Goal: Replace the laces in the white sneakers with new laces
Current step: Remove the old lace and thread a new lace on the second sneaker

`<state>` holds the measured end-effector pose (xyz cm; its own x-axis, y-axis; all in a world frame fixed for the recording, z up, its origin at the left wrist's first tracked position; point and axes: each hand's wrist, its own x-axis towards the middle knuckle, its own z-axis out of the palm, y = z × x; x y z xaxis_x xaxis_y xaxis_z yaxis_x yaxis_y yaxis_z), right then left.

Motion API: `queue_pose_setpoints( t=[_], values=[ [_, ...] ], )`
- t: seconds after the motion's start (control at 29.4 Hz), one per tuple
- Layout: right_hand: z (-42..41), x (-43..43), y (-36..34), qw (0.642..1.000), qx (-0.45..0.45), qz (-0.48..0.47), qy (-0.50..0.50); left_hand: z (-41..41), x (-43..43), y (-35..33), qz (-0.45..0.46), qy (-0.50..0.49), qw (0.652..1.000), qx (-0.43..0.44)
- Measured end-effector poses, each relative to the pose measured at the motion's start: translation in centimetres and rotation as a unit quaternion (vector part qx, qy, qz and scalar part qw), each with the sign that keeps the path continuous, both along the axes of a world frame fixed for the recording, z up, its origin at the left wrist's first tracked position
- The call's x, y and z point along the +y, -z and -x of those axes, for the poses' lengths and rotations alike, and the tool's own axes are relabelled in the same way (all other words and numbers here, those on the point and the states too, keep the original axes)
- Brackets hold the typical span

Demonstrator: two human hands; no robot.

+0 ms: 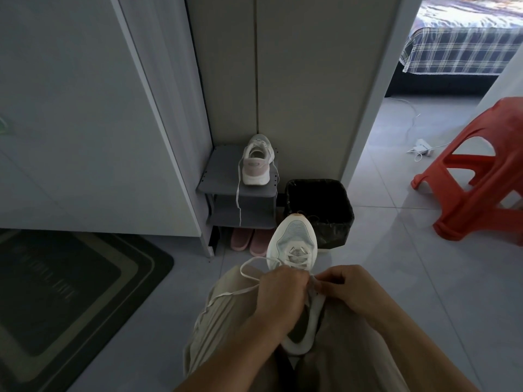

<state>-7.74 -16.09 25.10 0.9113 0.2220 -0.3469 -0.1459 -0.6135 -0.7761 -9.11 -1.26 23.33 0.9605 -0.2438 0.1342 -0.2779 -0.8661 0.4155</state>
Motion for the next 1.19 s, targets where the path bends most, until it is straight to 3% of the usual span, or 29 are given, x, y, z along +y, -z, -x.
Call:
queue_pose_setpoints(
  t=[0.24,0.37,0.58,0.75,1.05,1.12,1.19],
  values=[
    [0.5,0.4,1.1,0.992,-0.083,0.098,-0.017,-0.2,-0.3,0.3,-0.081,0.068,0.994,-0.026],
    [1.0,0.9,1.5,0.986,-0.114,0.122,0.009,-0.7,-0.5,0.4,-0.034,0.031,0.999,0.001],
    [-0.1,-0.3,0.4,0.995,-0.051,0.073,-0.040,-0.2,0.1,0.9,0.009,0.006,0.999,0.049],
    [-0.5,0.2,0.8,0.996,-0.041,0.082,-0.017,-0.6,0.0,0.5,0.057,0.021,0.997,0.053],
    [-2.1,-0.4,-0.9,0.995,0.048,0.052,-0.065,-1.2,-0.2,0.6,0.017,0.059,0.997,0.050],
    [-2.2,-0.4,-0.7,0.992,0.027,0.093,-0.079,-0.9,0.2,0.2,0.083,0.054,0.993,0.064],
    [-2.0,-1.4,-0.7,0.991,-0.010,0.116,-0.065,-0.7,1.8,-0.5,0.207,0.022,0.975,0.079]
  ],
)
